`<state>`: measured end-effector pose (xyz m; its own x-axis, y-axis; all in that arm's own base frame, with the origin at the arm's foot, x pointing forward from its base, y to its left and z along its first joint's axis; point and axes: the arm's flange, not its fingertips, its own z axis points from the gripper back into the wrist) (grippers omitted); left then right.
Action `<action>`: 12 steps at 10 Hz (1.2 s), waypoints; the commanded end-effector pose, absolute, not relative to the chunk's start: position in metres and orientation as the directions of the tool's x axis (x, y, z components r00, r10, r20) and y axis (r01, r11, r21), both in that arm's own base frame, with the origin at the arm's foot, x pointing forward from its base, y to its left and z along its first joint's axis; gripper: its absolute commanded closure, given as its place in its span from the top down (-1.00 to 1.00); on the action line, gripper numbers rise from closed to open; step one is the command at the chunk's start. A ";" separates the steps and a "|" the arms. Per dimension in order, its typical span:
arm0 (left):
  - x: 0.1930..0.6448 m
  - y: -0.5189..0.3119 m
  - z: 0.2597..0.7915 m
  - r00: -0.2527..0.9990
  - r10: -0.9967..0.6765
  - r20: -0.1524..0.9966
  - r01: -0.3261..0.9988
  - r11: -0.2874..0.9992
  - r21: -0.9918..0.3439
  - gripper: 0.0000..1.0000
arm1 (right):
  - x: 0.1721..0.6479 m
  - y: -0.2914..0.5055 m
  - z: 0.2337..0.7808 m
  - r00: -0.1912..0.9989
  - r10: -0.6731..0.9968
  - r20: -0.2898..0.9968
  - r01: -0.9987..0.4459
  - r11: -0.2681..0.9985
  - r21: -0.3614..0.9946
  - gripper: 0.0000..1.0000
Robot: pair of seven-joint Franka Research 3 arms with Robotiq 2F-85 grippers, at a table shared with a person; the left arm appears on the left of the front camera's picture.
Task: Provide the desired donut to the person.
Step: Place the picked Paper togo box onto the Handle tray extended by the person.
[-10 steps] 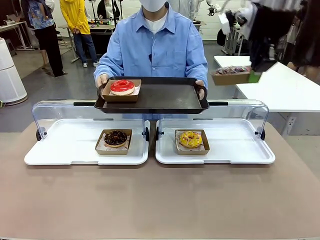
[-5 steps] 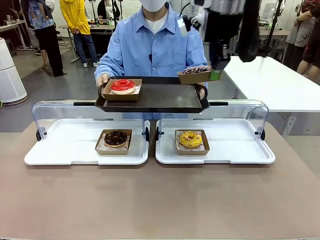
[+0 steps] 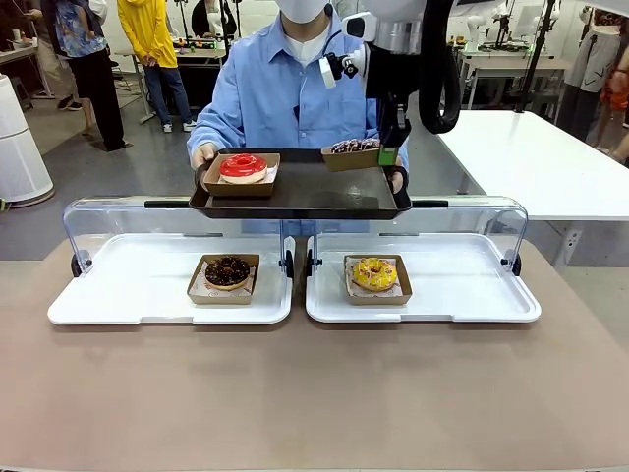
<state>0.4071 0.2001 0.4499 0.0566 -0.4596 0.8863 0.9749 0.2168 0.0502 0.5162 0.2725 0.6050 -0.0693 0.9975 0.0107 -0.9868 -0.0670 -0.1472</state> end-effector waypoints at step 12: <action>0.406 0.201 0.451 0.052 -0.455 0.889 0.974 0.218 0.054 1.00 | 0.549 0.273 0.557 -0.051 0.995 0.088 -0.991 -0.039 -0.128 -0.96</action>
